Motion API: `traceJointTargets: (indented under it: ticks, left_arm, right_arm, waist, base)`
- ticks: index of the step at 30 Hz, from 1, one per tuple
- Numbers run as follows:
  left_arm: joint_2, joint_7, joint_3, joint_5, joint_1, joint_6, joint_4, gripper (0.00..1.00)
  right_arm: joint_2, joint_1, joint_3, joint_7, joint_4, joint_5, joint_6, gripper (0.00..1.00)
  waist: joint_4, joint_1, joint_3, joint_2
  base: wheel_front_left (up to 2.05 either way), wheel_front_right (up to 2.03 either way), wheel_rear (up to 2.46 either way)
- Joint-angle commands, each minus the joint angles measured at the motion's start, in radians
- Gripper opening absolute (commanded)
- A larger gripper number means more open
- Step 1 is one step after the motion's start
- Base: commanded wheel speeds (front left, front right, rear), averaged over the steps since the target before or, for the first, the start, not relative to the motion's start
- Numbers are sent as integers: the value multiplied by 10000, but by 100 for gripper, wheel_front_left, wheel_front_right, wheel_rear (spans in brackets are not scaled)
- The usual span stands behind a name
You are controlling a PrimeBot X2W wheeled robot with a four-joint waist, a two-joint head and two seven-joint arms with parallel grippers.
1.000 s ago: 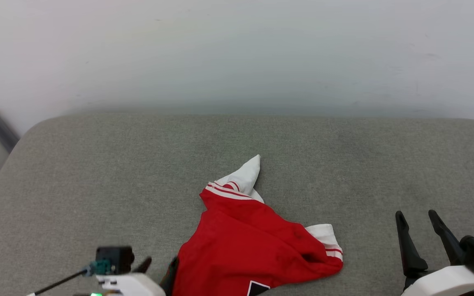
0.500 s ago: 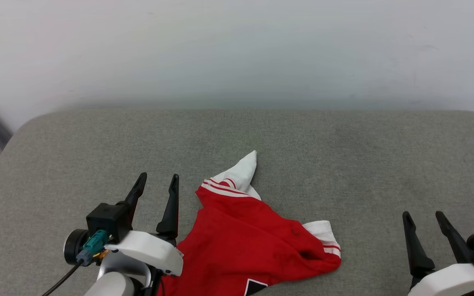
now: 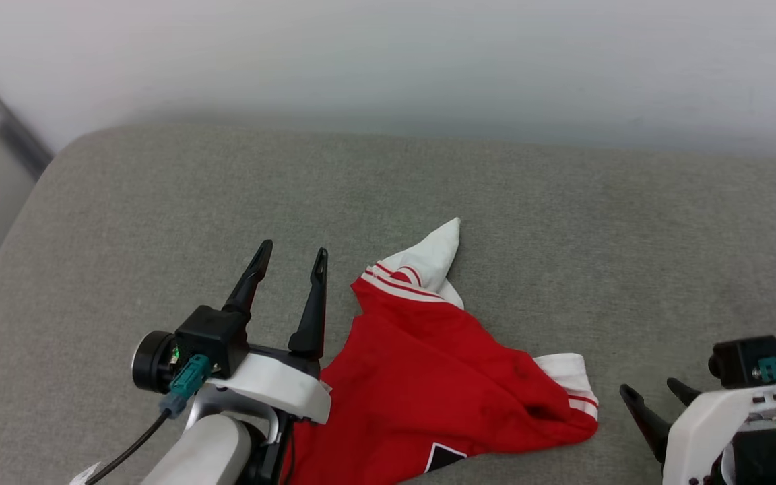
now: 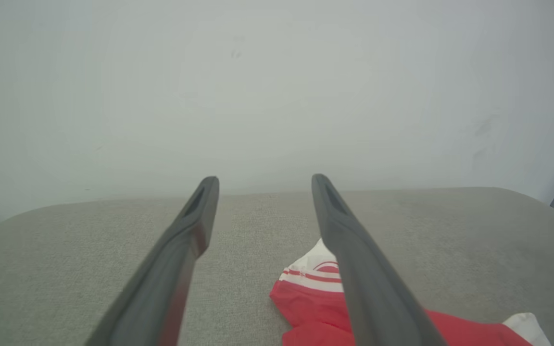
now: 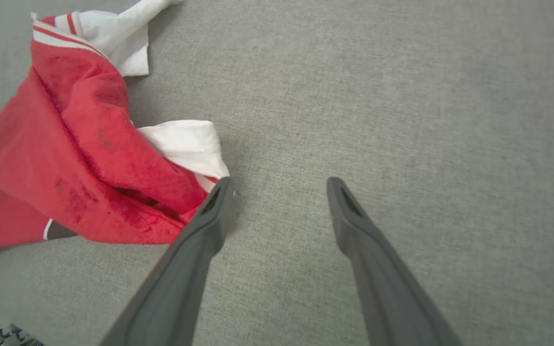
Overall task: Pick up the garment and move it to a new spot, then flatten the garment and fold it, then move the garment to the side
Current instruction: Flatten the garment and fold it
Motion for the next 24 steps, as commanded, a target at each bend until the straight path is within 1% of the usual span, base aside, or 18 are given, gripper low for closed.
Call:
traceJointTargets:
  ticks: [1, 3, 6, 13, 14, 15, 16, 20, 21, 24]
  left_arm:
    - [-41, -50, -41, 66, -175, -57, -8, 100]
    - [-177, -71, -129, 158, -287, -79, 11, 100]
    - [-338, -124, -145, 233, -484, -133, 29, 100]
    - [-662, -175, -159, 408, -693, -276, 178, 100]
    - [-698, -183, -148, 410, -693, -292, 212, 100]
    - [-735, -187, -138, 428, -686, -298, 242, 100]
    - [-769, -187, -113, 448, -672, -306, 265, 100]
    - [-808, -200, 16, 478, -554, -326, 368, 100]
    - [-814, -202, 37, 484, -527, -336, 380, 100]
    - [-803, -207, 159, 476, -473, -384, 403, 100]
  right_arm:
    - [-167, -223, 110, 251, -57, 165, -3, 100]
    - [-480, -511, 429, 910, -126, 461, -3, 100]
    - [-949, -971, 865, 1615, -78, 745, -3, 100]
    - [-1675, -1802, 1692, 2655, 564, 1323, -3, 100]
    - [-1727, -1875, 1770, 2686, 654, 1394, -2, 62]
    - [-1841, -1947, 1848, 2698, 698, 1376, -3, 16]
    - [-1886, -2007, 1884, 2660, 730, 1447, -3, 0]
    - [-2071, -2364, 1894, 2196, 612, 1376, -3, 0]
    - [-2149, -2465, 1826, 2040, 556, 1292, -3, 0]
    - [-2084, -2706, 1420, 1592, 418, 1162, -3, 0]
  waist:
    - [362, -1, 375, -1]
    - [575, -1, 592, -1]
    - [830, -1, 918, -1]
    - [1181, -1, 1352, -1]
    - [1198, -1, 1365, -1]
    - [1207, -1, 1372, -1]
    - [1204, -1, 1374, -1]
    - [1073, -1, 1320, -1]
    - [1020, -1, 1298, -1]
    - [795, -1, 1220, -1]
  base:
    - [0, 0, 0]
    - [0, 0, 0]
    - [0, 0, 0]
    - [0, 0, 0]
    - [0, 0, 0]
    - [0, 0, 0]
    - [0, 0, 0]
    - [0, 0, 0]
    - [0, 0, 0]
    - [0, 0, 0]
